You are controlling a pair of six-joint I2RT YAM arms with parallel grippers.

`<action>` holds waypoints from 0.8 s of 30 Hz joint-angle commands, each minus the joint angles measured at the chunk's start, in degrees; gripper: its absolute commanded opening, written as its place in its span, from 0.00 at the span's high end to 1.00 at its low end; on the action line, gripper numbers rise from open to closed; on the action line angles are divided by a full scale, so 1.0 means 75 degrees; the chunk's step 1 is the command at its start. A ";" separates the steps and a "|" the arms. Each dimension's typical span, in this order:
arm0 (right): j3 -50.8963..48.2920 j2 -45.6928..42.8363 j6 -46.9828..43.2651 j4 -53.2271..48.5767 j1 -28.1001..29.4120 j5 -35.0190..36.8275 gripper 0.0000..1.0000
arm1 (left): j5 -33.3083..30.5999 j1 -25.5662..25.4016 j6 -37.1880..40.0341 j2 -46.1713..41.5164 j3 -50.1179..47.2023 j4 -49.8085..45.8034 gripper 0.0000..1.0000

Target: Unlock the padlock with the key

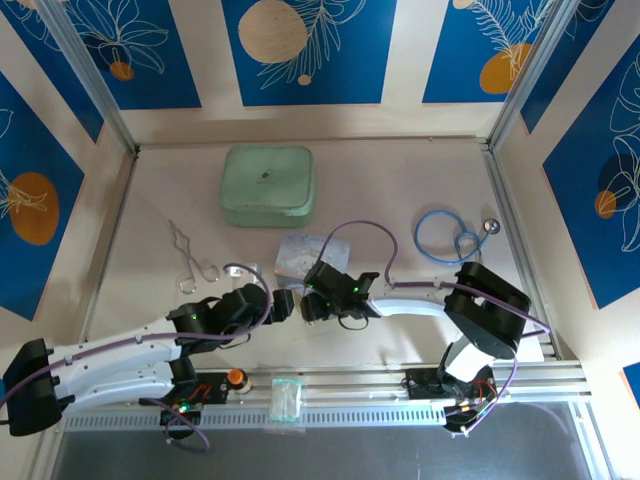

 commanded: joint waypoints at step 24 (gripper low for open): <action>-0.0893 -0.0037 0.0630 0.1183 -0.0221 -0.1206 0.77 | -0.0224 0.0083 0.0219 0.0254 0.0053 0.0298 0.00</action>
